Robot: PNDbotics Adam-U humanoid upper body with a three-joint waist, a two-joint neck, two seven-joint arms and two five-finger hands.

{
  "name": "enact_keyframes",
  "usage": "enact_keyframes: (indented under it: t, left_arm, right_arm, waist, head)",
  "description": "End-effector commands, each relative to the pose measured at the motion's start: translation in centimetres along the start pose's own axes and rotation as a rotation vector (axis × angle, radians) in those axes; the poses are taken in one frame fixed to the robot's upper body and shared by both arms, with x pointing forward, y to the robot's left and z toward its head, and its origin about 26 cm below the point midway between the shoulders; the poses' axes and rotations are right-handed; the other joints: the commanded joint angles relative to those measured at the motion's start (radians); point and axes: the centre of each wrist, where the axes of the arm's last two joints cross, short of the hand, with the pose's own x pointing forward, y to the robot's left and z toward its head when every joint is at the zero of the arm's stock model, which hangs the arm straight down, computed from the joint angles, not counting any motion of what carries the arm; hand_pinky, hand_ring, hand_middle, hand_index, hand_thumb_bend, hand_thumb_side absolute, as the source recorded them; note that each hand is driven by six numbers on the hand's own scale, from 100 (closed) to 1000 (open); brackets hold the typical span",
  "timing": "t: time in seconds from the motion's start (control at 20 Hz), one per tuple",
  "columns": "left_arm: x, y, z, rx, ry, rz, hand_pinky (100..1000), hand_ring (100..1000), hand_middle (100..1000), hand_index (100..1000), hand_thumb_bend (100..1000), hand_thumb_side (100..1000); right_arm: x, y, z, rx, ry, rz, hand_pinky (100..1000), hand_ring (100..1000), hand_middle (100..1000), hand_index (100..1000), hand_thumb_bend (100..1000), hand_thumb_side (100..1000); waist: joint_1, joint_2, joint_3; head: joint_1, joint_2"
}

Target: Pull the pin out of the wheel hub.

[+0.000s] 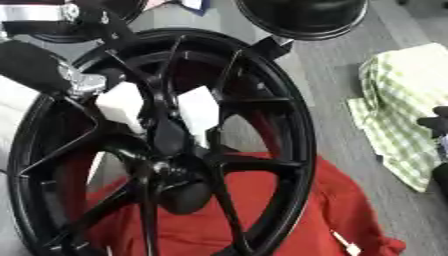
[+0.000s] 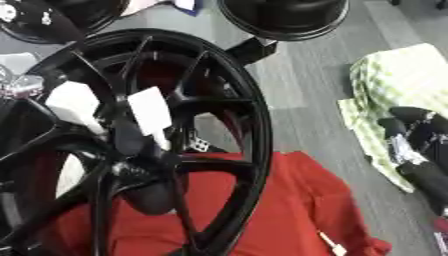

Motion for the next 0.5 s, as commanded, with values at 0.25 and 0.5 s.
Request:
enact_keyframes:
  t: [0.25,0.5]
  left_arm:
    - [-0.18,1.18,0.74,-0.102,-0.032,-0.03,941,913,876,935,411,821]
    - [-0.26,1.11,0.8,-0.11,-0.083,-0.066,940,918,879,935,377,751]
  right_arm:
    - [0.64,0.02,-0.33,0.006,-0.019,0.006,881,714,537,694,115,263]
    - [0.64,0.1,-0.37,0.008,-0.018,0.001,881,711,534,692,113,265]
  waist:
    - [-0.001,-0.01,0.001]
    - [-0.002,-0.01,0.001]
  head:
    - [0.005,-0.014]
    - [0.006,-0.015]
